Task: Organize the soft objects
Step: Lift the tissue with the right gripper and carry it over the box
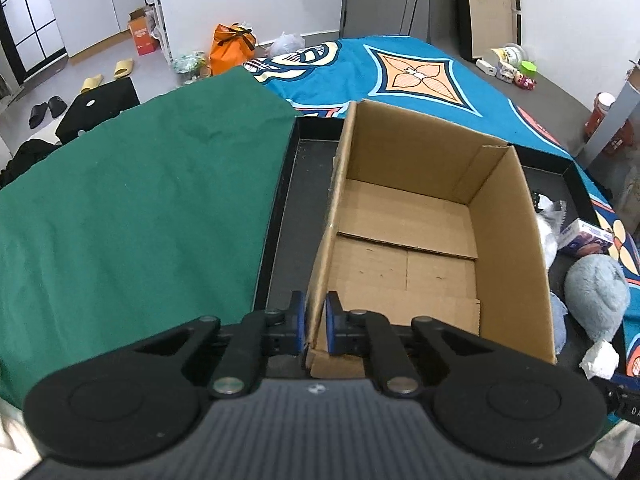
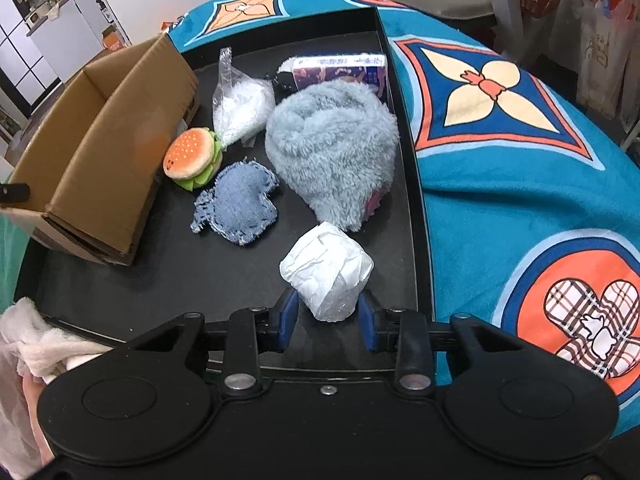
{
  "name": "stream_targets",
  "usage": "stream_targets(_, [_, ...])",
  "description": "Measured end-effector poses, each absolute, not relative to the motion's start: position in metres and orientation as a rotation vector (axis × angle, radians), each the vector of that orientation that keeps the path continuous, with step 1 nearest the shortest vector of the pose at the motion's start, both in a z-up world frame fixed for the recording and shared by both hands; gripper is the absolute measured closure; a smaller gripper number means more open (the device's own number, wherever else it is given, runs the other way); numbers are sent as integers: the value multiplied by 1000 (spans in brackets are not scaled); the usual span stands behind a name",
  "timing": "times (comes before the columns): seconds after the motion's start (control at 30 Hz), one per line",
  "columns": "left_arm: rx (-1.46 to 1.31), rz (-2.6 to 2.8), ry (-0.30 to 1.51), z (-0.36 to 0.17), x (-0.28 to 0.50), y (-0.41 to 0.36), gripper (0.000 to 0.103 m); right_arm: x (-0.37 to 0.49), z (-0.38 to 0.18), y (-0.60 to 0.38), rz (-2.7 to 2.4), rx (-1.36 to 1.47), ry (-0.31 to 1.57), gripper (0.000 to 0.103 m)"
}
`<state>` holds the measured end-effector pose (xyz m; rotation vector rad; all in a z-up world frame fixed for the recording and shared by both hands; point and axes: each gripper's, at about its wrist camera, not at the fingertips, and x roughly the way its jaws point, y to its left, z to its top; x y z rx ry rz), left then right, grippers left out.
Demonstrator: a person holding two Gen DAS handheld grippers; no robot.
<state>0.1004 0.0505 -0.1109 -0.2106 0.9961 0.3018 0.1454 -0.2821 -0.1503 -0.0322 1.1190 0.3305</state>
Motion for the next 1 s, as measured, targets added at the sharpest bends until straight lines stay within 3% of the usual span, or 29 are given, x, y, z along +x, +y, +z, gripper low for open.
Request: stream_targets(1.0, [-195, 297, 928, -94, 56, 45, 94, 124, -85, -239, 394, -33, 926, 74])
